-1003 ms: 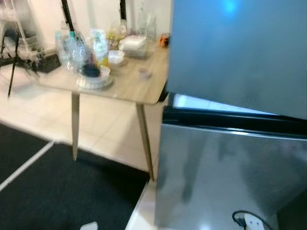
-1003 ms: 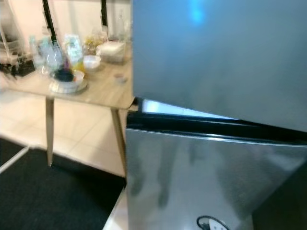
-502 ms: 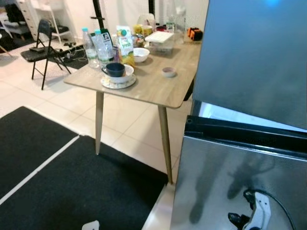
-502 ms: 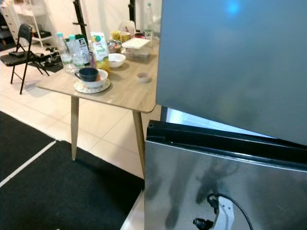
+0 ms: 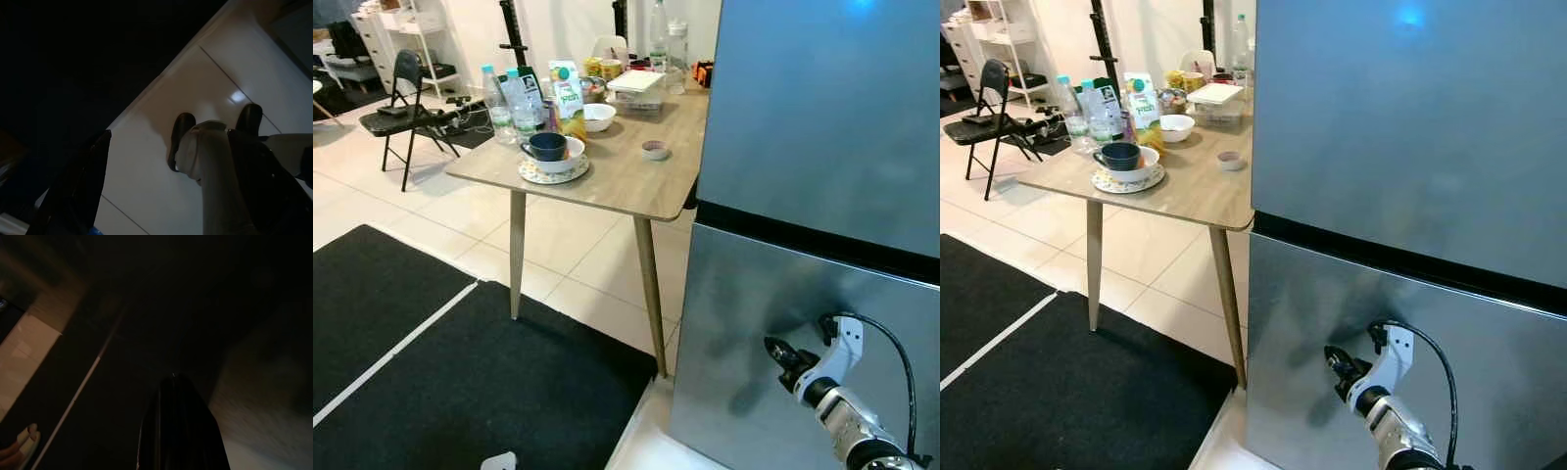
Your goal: Restocking fridge
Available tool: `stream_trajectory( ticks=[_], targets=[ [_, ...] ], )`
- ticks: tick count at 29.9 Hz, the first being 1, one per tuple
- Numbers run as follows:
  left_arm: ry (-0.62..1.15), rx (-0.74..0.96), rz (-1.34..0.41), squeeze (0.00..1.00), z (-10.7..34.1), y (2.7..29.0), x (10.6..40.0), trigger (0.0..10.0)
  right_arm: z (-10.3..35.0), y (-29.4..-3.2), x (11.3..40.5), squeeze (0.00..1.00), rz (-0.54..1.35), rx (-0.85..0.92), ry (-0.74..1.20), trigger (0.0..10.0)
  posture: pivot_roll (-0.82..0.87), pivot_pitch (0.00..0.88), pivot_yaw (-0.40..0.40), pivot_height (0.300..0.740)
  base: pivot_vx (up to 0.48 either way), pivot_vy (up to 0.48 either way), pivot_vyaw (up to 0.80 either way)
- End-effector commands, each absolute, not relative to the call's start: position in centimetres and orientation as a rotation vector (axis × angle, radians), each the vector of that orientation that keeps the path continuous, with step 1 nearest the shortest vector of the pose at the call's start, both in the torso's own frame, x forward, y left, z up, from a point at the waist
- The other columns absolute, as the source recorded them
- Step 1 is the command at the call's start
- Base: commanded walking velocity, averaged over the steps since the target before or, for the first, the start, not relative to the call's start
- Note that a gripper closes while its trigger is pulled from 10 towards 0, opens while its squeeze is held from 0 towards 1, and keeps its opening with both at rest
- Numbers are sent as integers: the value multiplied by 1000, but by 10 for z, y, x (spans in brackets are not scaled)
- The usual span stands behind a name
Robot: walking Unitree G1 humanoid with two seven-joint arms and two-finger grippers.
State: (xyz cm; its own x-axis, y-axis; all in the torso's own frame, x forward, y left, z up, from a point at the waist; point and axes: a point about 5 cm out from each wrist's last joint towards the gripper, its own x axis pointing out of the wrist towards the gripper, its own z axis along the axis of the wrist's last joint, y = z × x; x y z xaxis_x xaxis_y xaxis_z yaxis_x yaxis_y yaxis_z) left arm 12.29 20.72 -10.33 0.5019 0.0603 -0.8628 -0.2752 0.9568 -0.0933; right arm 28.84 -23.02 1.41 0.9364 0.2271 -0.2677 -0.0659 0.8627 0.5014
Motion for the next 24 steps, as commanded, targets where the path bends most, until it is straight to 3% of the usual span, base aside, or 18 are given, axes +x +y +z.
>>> stream_trajectory(
  ticks=[1, 10, 11, 12, 14, 16, 24],
  targets=[
    [1033, -212, 199, 0, -104, 209, 119, 10000, 30, -234, 301, 0, 163, 468, 260, 10000, -87, 0, 2, 740, 0, 0, 0],
    [1036, -207, 193, 0, -104, 210, 117, 10000, -11, -232, 264, 0, 161, 308, 522, 10000, -84, 0, 6, 740, 0, 0, 0],
    [1039, -204, 191, 0, -104, 211, 116, 10000, -34, -237, 237, 0, 114, 281, 653, 10000, -82, 0, 10, 740, 0, 0, 0],
    [1039, -204, 191, 0, -104, 211, 116, 10000, -34, -237, 237, 0, 114, 281, 653, 10000, -82, 0, 10, 740, 0, 0, 0],
    [1037, -199, 191, 0, -104, 214, 116, 10000, -61, -241, 196, 0, 68, 226, 837, 10000, -77, 0, 16, 740, 0, 0, 0],
    [1037, -199, 191, 0, -104, 214, 116, 10000, -61, -241, 196, 0, 68, 226, 837, 10000, -77, 0, 16, 740, 0, 0, 0],
    [1020, -184, 210, 0, -100, 226, 119, 10000, -88, -255, 129, 0, -6, 145, 1066, 10000, -73, 9, 37, 740, 0, 0, 0]
  ],
)
